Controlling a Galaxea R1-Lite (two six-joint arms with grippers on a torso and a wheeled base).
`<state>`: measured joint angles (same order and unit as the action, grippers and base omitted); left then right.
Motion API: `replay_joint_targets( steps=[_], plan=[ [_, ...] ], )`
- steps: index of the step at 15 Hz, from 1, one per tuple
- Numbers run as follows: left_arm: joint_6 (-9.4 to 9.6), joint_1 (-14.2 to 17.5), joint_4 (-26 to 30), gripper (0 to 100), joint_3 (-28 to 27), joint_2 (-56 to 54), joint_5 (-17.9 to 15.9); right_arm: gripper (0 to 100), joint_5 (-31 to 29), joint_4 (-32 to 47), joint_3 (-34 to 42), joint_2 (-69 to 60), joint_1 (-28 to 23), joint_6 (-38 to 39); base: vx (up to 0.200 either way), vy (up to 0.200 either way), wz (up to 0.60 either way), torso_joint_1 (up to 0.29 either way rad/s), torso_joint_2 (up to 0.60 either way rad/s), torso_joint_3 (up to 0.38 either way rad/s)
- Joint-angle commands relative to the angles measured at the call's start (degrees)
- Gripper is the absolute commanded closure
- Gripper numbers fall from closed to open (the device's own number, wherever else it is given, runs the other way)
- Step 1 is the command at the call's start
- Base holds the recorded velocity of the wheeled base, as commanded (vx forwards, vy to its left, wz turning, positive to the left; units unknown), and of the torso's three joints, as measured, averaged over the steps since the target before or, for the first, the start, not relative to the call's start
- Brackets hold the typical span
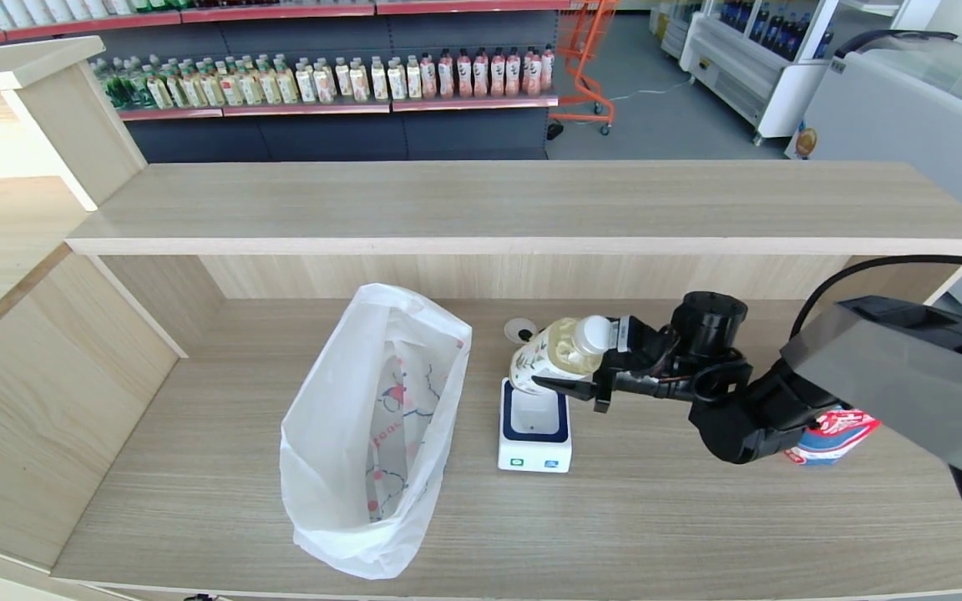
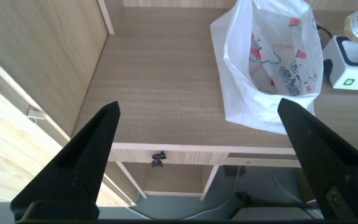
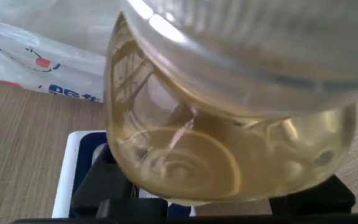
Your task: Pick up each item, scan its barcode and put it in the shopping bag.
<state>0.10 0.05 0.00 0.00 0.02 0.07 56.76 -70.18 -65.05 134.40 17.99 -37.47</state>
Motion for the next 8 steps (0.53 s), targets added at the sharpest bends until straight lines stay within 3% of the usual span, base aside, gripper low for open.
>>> replay_joint_targets(
  steps=[1, 8],
  plan=[
    [-0.01, 0.04, 0.0, 0, 0.0, -0.02, 0.01, 100, -0.07, 0.22, -1.31, 2.0, 0.2, -0.23, 0.0, 0.0, 0.0, 0.0, 0.0, 0.0],
    [-0.01, 0.04, 0.0, 0, 0.0, -0.02, 0.01, 100, -0.42, 0.48, -2.36, 1.13, 1.87, -0.85, 0.0, 0.0, 0.0, 0.0, 0.0, 0.0]
  ],
)
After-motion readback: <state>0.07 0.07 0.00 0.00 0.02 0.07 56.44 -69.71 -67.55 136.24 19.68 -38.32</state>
